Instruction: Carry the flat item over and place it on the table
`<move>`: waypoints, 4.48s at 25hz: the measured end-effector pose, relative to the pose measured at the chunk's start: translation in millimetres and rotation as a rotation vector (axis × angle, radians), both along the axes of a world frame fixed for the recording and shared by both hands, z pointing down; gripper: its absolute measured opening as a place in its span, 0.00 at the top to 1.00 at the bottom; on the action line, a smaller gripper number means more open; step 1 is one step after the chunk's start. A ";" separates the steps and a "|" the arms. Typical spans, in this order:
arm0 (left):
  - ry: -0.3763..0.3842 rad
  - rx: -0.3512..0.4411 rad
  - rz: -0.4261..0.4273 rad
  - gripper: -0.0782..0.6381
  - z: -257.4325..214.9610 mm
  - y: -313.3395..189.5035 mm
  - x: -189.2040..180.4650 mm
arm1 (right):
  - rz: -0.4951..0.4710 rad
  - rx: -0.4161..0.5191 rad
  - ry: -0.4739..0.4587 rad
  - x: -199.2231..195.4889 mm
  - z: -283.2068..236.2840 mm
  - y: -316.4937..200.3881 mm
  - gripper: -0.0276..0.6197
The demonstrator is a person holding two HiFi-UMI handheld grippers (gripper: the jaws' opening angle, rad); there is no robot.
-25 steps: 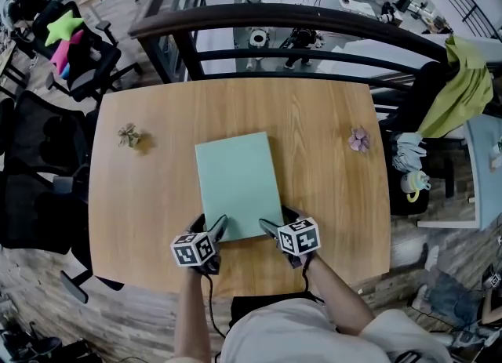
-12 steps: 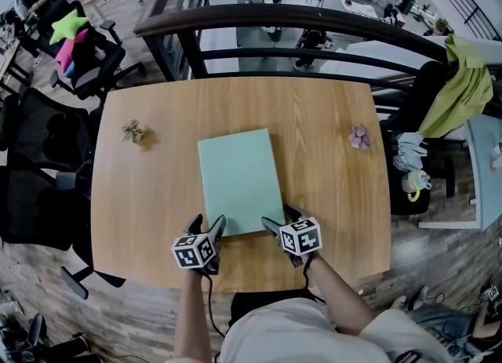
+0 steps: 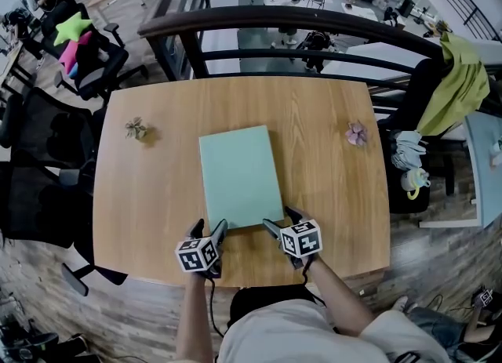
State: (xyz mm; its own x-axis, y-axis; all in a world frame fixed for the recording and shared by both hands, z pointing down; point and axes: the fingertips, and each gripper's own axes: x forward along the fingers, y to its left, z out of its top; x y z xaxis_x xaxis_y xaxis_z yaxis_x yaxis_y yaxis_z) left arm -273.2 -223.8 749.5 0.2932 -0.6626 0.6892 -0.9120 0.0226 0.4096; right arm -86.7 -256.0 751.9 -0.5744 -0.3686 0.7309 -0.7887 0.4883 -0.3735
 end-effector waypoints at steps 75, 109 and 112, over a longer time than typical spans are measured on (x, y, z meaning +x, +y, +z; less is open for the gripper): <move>-0.226 0.420 -0.058 0.89 -167.0 72.4 48.0 | -0.079 0.561 0.049 -23.7 -151.0 91.8 0.94; -0.348 0.895 -0.115 0.89 -364.9 60.6 23.4 | -0.002 1.032 -0.052 -17.0 -354.3 54.0 0.94; -0.340 0.907 -0.120 0.89 -369.3 61.0 22.9 | 0.001 1.029 -0.047 -14.7 -352.9 54.2 0.94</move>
State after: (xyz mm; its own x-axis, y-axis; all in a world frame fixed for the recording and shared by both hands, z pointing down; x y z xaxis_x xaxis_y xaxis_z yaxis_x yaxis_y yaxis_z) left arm -250.3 -162.8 380.2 0.0685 -0.9957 -0.0622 -0.9970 -0.0707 0.0328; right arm -101.5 -201.9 399.0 -0.5934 -0.8040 0.0378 -0.7848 0.5883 0.1948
